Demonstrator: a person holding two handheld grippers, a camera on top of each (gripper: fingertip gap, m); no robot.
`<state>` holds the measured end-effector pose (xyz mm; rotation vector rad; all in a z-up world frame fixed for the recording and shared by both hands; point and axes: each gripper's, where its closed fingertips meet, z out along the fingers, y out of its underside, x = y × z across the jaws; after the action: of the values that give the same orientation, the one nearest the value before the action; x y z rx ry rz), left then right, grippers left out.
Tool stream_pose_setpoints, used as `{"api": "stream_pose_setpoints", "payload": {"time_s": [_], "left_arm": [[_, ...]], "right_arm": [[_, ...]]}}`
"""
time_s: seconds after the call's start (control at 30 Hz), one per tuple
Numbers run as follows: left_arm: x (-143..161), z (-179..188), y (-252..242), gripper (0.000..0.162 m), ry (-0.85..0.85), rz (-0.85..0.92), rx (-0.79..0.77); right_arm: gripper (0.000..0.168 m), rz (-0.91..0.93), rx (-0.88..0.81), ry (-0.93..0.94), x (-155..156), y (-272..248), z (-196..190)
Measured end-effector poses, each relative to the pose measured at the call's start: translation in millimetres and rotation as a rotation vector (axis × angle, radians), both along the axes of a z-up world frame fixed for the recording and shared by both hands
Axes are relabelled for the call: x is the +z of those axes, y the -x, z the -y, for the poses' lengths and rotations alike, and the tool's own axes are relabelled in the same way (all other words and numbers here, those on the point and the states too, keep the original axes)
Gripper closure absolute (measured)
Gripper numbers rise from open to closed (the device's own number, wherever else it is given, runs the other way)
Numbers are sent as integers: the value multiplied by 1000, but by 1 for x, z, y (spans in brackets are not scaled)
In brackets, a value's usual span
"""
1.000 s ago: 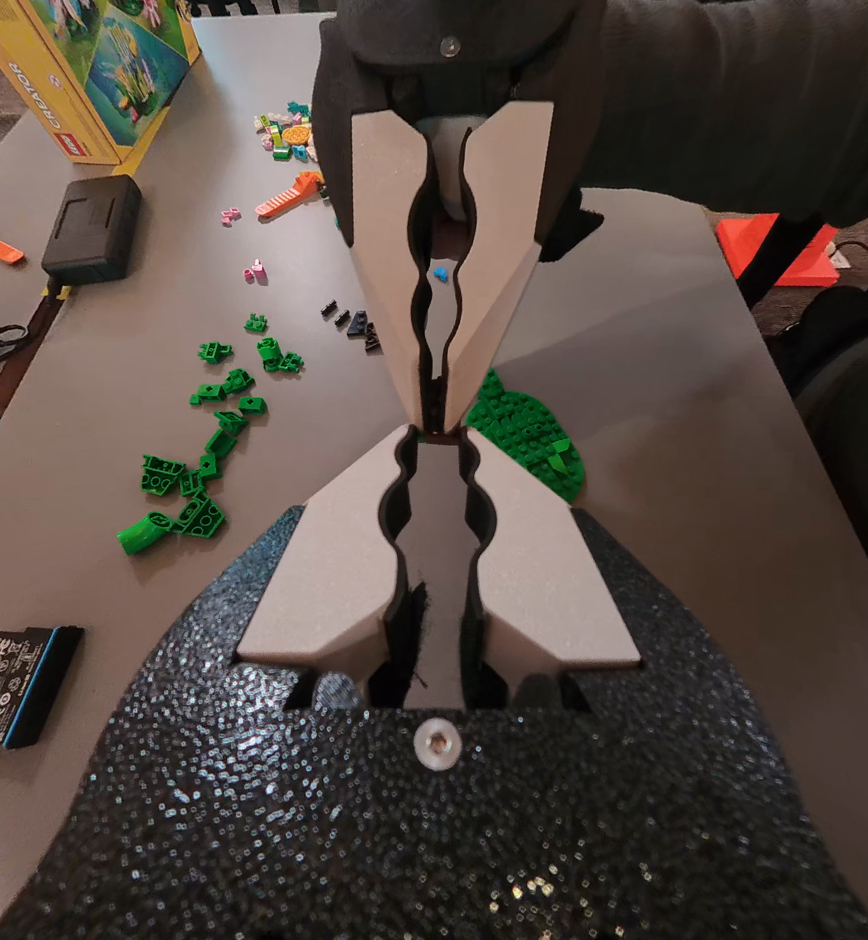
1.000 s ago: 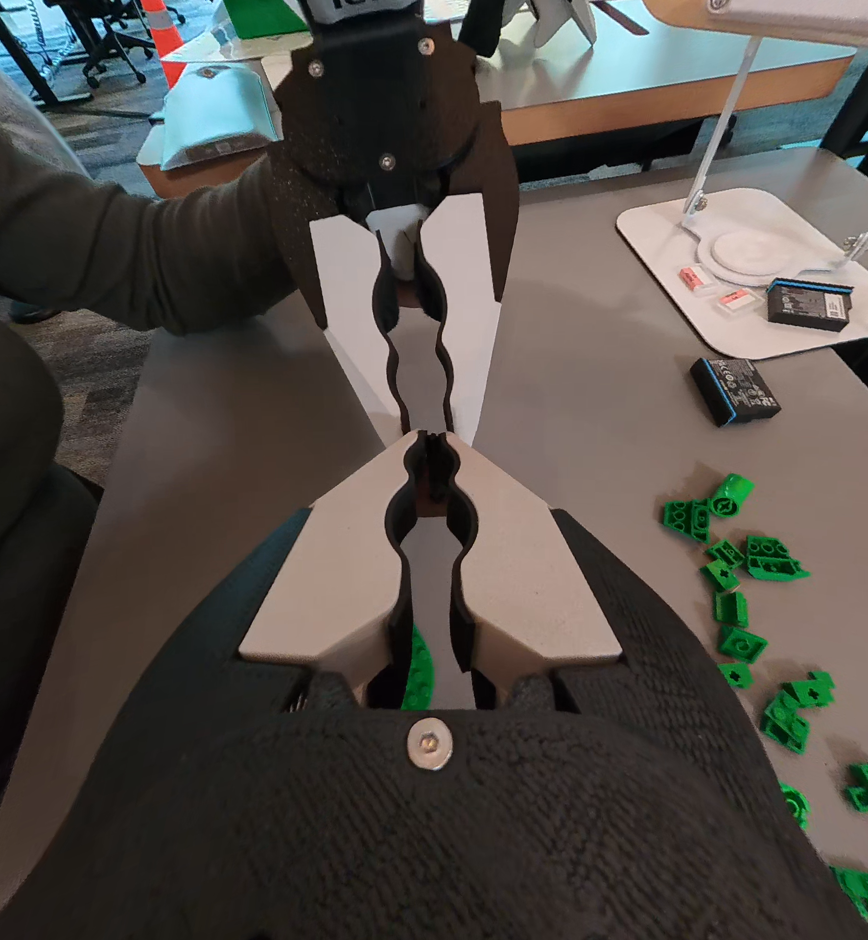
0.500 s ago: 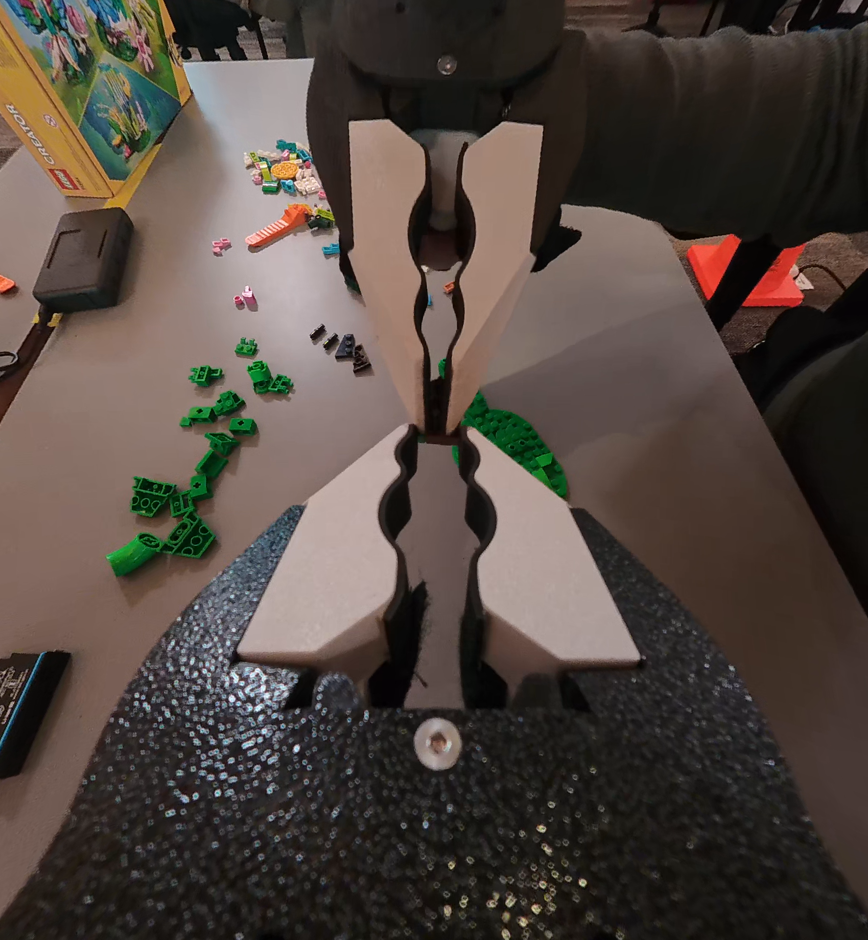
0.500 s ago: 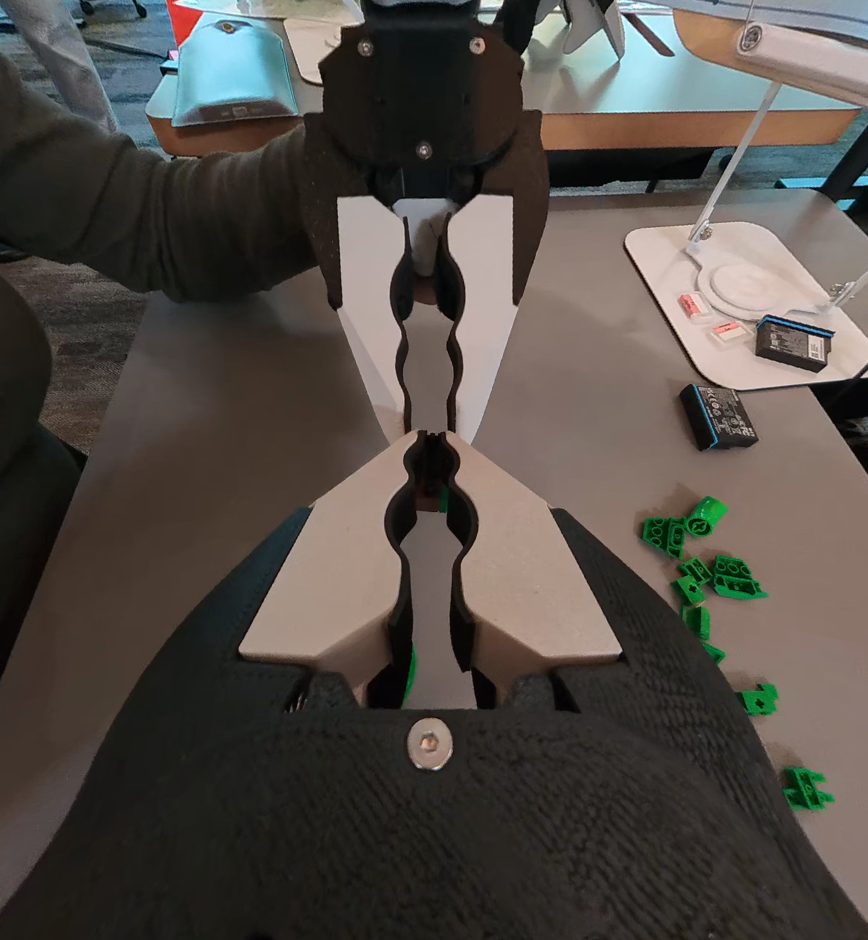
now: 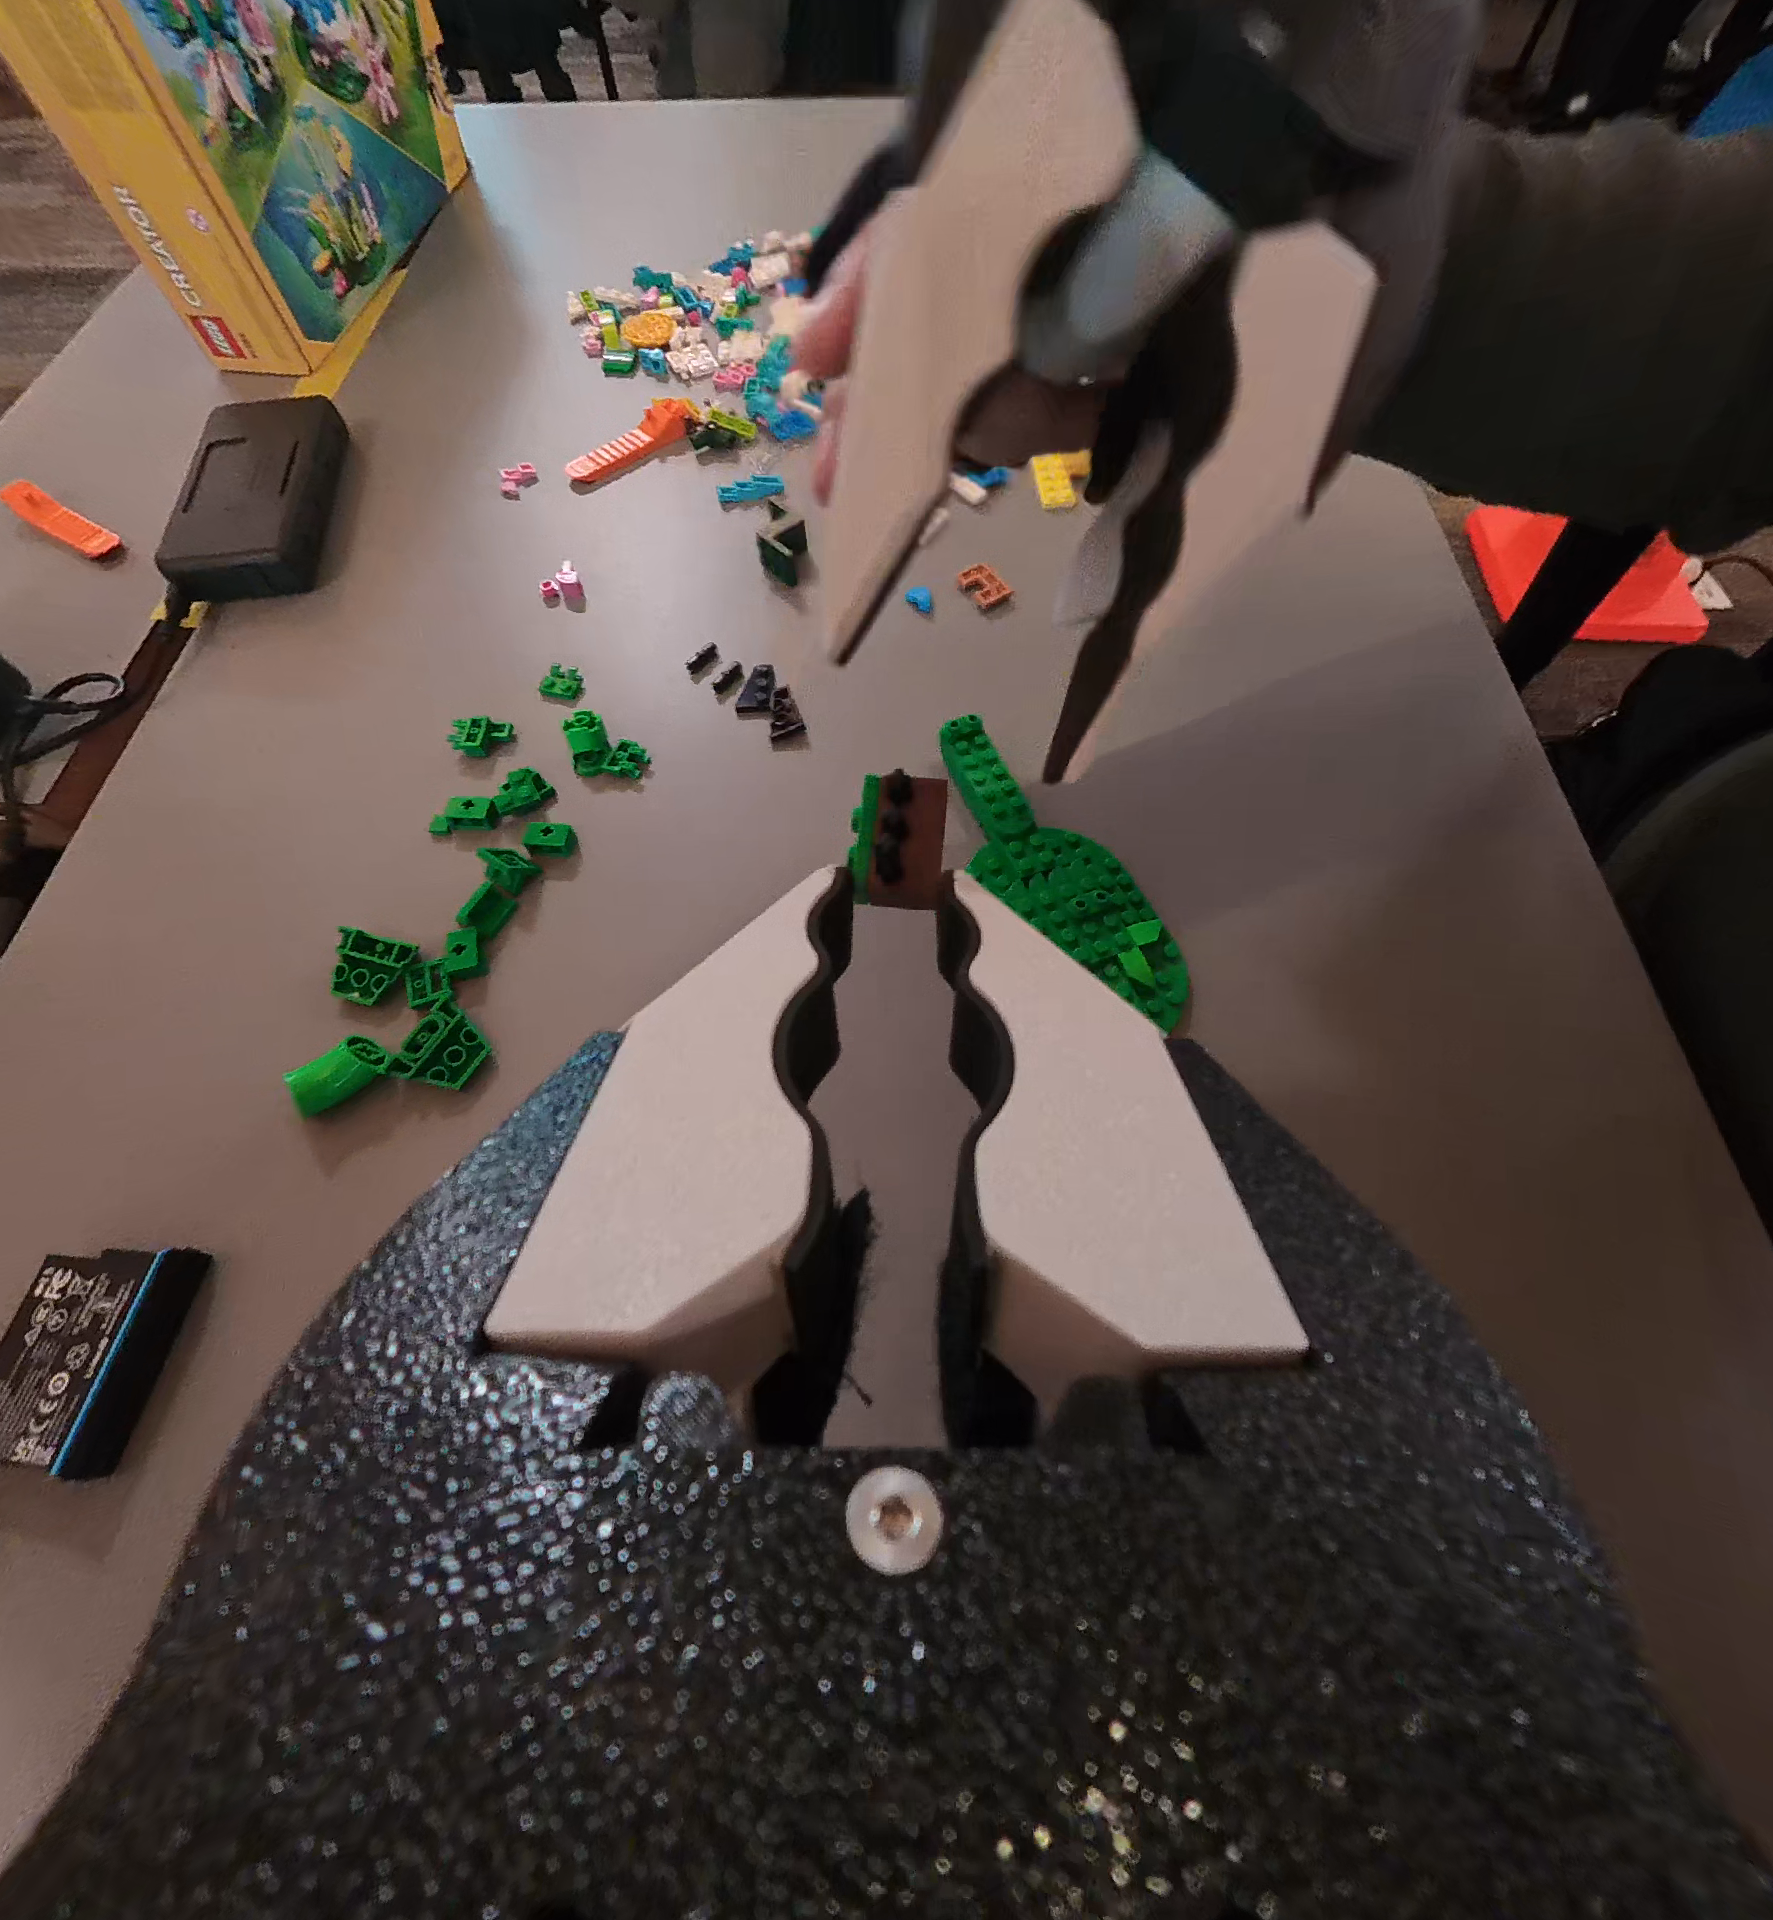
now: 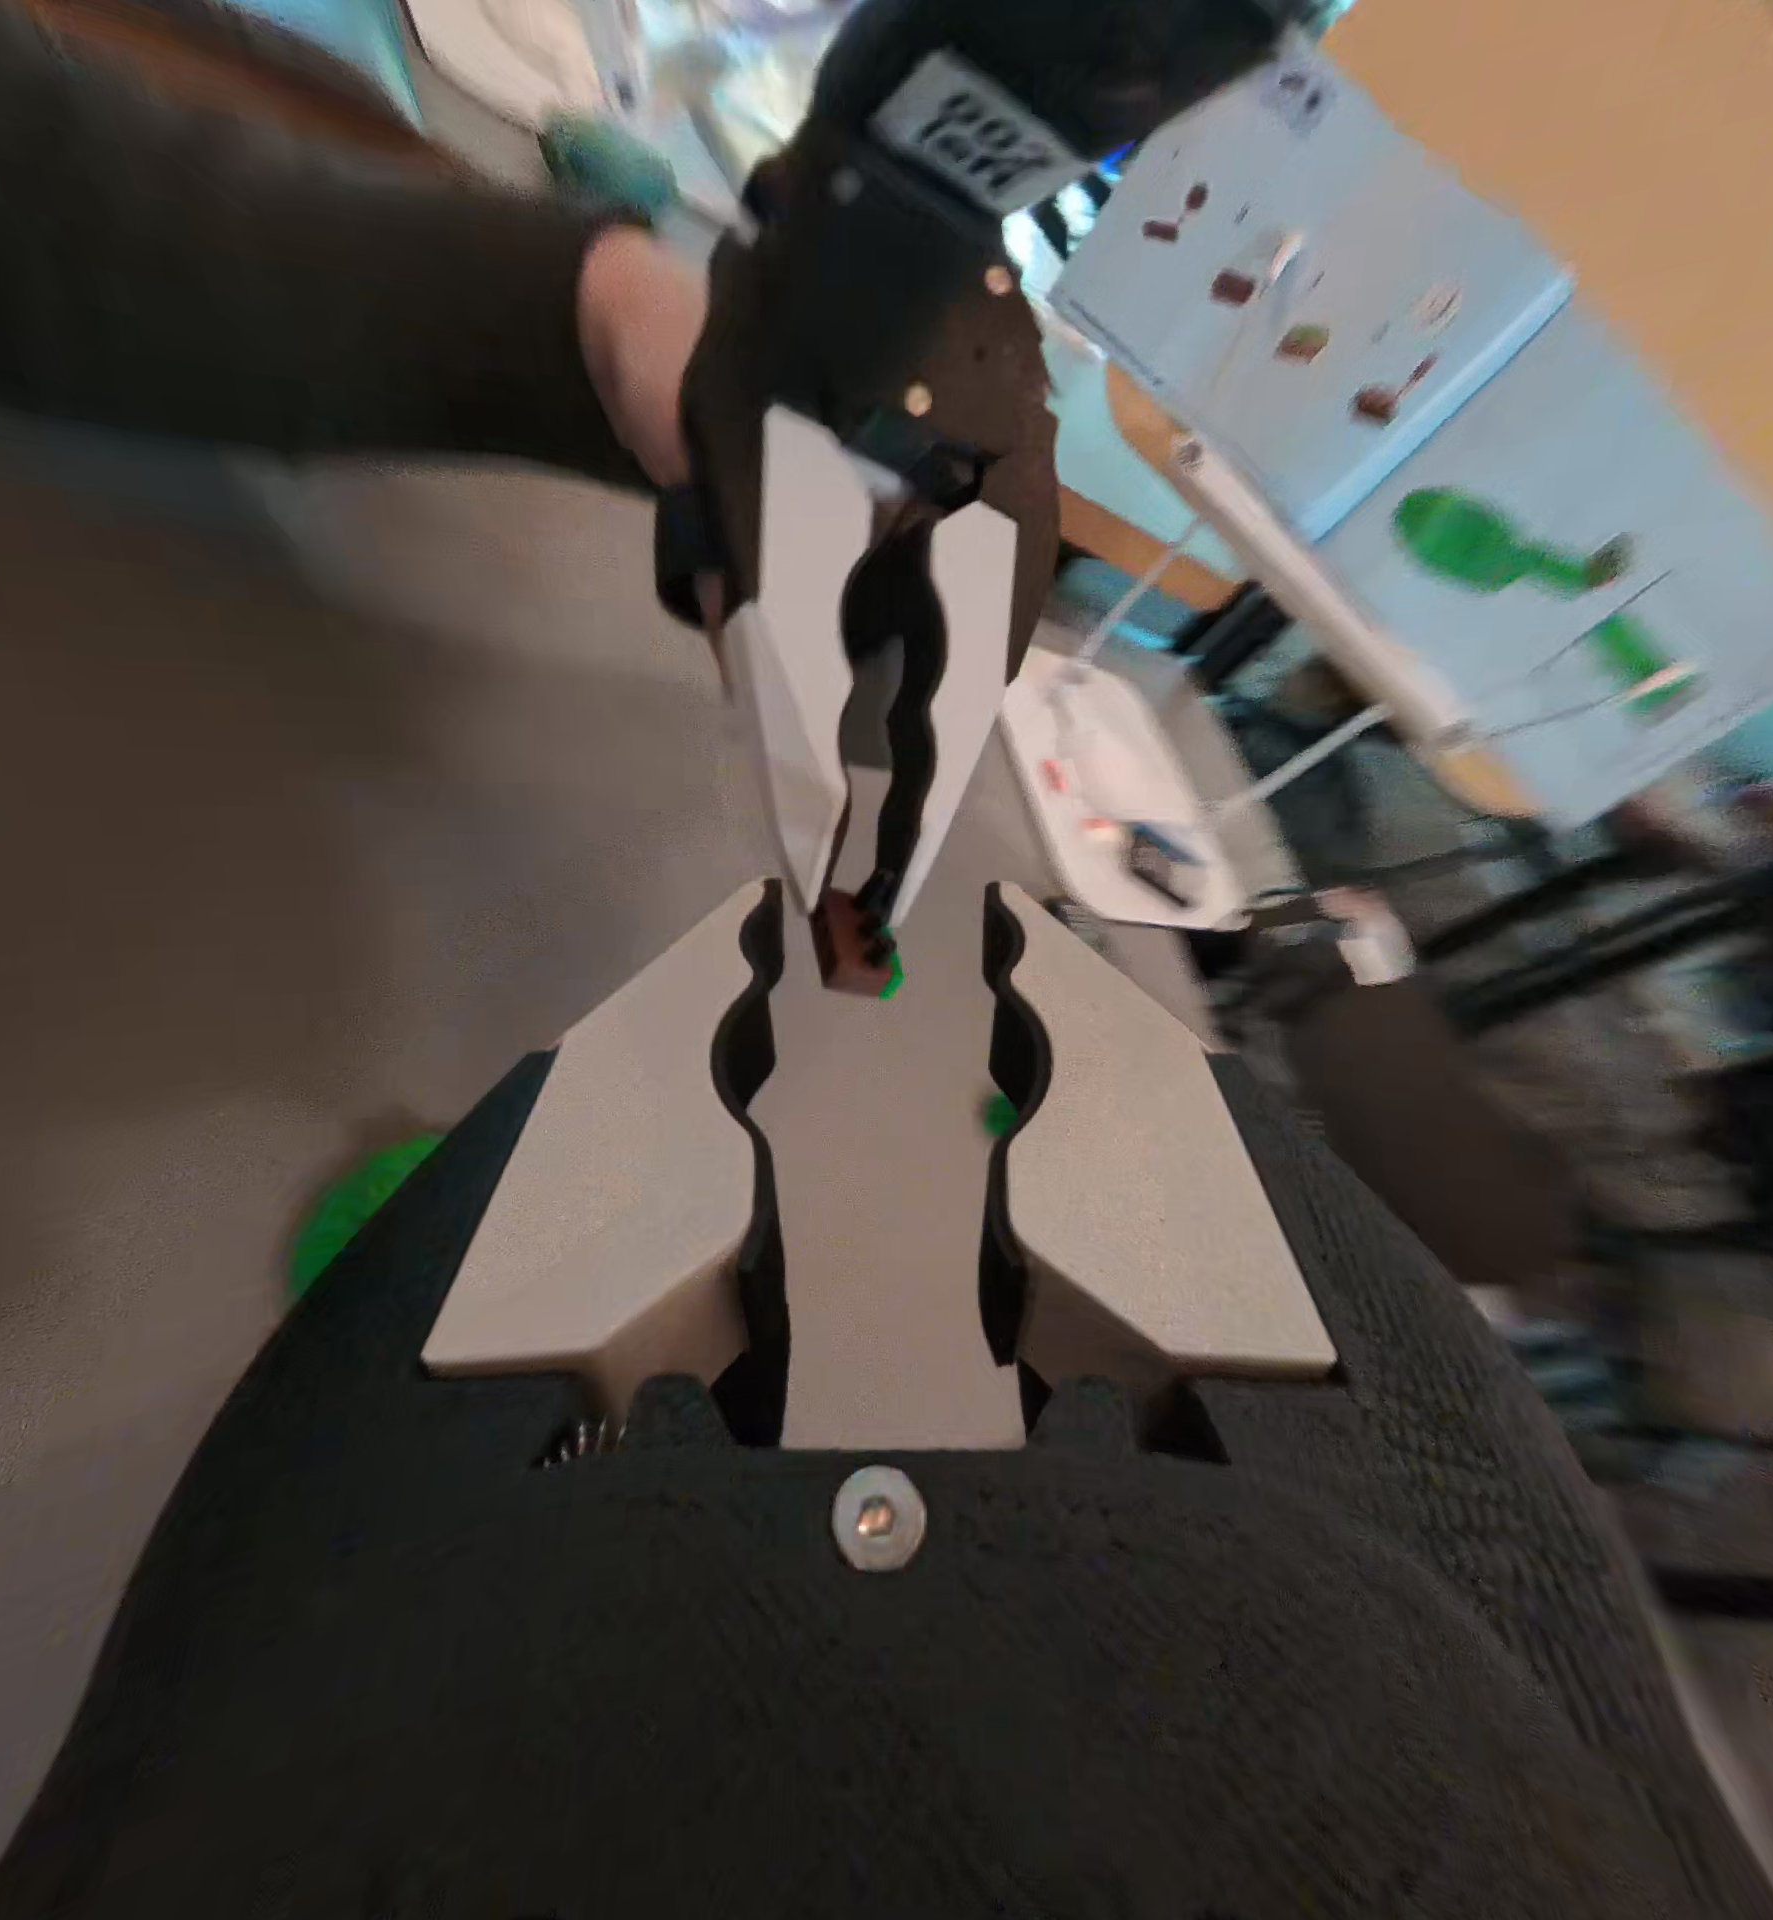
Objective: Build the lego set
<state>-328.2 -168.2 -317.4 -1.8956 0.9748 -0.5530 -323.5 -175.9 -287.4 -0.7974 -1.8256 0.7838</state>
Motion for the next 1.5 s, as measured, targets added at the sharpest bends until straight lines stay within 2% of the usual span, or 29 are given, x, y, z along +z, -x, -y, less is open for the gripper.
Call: {"api": "stream_pose_setpoints", "payload": {"time_s": [0.13,0.2,0.27,0.37,0.53,0.67,0.77,0.83,0.87,0.9,0.93,1.0,1.07,1.13,1.37,1.4,1.43,1.5], "left_arm": [[9,1,7,148,7,40,15],[13,3,8,148,9,58,11],[16,5,8,148,13,73,6],[19,8,7,148,10,81,-5],[25,13,5,148,6,102,-24],[26,13,5,148,-6,99,-29],[34,10,5,144,-88,100,-2],[34,5,9,120,-152,10,45],[35,3,10,95,-221,-59,46],[39,1,11,76,-328,-127,51],[45,-1,10,71,-451,-191,52],[64,2,4,80,-717,-279,30],[82,17,-7,101,-982,-321,-20],[91,25,-11,114,-1122,-362,-30],[99,32,-14,127,-1199,-373,-31],[98,33,-14,131,-1200,-376,-35],[97,33,-14,143,-1196,-378,-39],[96,34,-14,143,-1186,-386,-50]], "right_arm": [[134,-105,-65,-582,-9,0,7],[137,-140,-79,-816,-10,3,8],[143,-169,-91,-959,-8,7,9],[149,-221,-105,-1067,-1,12,9],[160,-225,-101,-1112,-1,14,8],[161,-219,-103,-1141,0,13,9],[162,-225,-119,-1119,6,11,8],[162,-222,-127,-1084,13,10,8],[162,-222,-129,-1067,17,9,8],[162,-219,-128,-1048,20,7,9],[162,-213,-124,-1024,24,7,10],[162,-205,-109,-961,32,5,14],[162,-203,-88,-888,41,3,20],[162,-201,-71,-843,50,1,25],[162,-173,-16,-803,61,-3,37],[162,-170,-10,-799,60,-3,38],[161,-166,-6,-795,60,-2,39],[162,-160,-1,-794,59,-2,40]]}}
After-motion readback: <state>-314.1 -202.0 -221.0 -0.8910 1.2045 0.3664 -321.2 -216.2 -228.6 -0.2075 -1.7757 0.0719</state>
